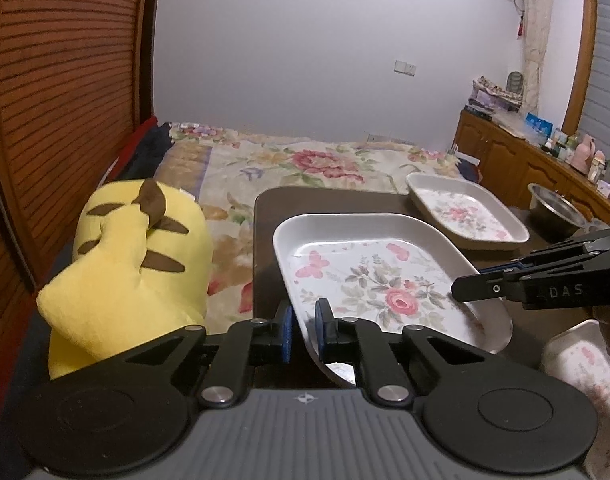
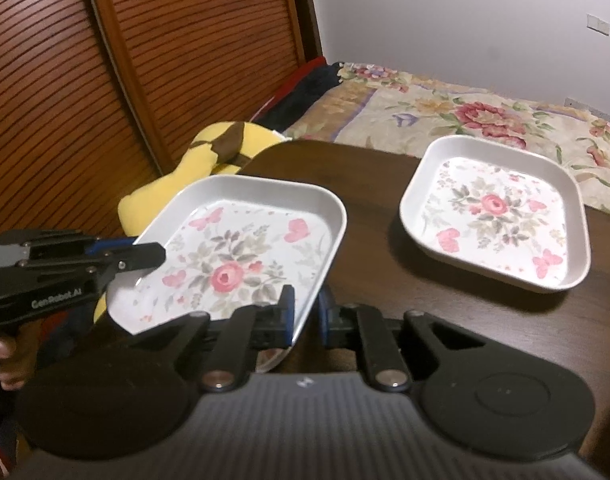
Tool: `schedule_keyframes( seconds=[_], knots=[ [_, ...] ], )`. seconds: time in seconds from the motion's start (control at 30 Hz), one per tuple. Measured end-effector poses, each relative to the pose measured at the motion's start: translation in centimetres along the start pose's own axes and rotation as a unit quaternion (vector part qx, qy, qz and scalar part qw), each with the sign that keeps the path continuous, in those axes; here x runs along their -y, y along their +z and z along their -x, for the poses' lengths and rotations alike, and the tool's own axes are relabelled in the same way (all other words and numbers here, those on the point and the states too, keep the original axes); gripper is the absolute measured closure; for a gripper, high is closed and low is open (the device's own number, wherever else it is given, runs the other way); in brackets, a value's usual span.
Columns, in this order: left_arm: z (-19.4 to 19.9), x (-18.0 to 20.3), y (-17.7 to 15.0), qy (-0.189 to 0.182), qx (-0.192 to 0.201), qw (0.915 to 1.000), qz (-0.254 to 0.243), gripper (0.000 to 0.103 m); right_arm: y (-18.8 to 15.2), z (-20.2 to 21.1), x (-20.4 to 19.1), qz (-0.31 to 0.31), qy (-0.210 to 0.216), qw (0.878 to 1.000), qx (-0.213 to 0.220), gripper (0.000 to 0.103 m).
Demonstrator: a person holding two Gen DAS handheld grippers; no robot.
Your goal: Organize plates and bowls
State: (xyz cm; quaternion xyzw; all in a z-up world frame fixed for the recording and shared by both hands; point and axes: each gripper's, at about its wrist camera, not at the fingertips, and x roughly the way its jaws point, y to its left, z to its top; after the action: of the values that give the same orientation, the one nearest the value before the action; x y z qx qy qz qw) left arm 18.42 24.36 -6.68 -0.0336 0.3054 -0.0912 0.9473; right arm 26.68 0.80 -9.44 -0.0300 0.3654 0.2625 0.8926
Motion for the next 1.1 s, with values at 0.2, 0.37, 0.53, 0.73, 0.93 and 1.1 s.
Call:
schedule_keyframes(
  seconds=[0.2,0.37,0.53,0.73,0.93,1.1],
  knots=[
    [1.6,1.9,0.9,-0.004,0.015,0.9998,-0.008,0.091,0.1,2.7,0.7,-0.004,-0.005,1.0,0.021,0.089],
    [3.1,4.0,1.6,-0.011,0.028,0.9994,-0.014,0.091,-0.3,5.1,1.5,-0.009,-0.011,0.999,0.038,0.089],
    [4.9,6.5,2.2,-0.014,0.041,0.9983,-0.039,0.091,-0.7,8.0,2.3,-0.01,-0.016,0.998,0.061,0.089],
    [6.9,9.0,2.1,-0.019,0.056,0.9969,-0.051,0.09,-1.6,10.7,3.3,-0.016,-0.018,0.997,0.08,0.089],
    [7.9,11.3,1.3,-0.021,0.058,0.9959,-0.066,0.09,-3.1,12.5,4.2,-0.021,-0.021,0.996,0.088,0.089],
    [8.0,12.4,0.9,-0.031,0.055,0.9955,-0.071,0.09,-3.8,13.7,4.9,-0.024,-0.023,0.995,0.095,0.089]
  ],
)
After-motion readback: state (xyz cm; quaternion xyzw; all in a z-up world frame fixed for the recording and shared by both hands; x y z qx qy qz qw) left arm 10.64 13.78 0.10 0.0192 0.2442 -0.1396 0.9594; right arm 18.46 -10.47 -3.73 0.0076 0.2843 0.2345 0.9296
